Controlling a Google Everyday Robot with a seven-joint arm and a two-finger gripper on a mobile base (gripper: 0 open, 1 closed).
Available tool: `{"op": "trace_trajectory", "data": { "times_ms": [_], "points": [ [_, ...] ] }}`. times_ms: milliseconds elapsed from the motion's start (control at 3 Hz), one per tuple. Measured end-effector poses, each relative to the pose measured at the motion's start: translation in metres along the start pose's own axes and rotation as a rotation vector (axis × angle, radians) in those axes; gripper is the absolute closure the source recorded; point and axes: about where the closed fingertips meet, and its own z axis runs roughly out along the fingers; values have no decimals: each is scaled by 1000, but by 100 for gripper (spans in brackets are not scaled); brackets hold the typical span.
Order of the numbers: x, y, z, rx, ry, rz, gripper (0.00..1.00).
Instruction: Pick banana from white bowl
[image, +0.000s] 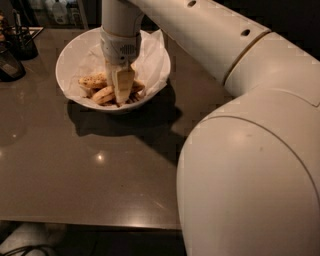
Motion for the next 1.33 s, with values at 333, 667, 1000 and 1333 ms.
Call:
{"op": "trace_trajectory", "data": {
  "times_ms": [333, 667, 1000, 1333],
  "points": [
    [1, 3, 7, -15, -9, 8, 52],
    [5, 7, 5, 25, 30, 37, 71],
    [4, 3, 7, 34, 24, 34, 95],
    [4, 3, 7, 35, 24, 34, 100]
  ]
}}
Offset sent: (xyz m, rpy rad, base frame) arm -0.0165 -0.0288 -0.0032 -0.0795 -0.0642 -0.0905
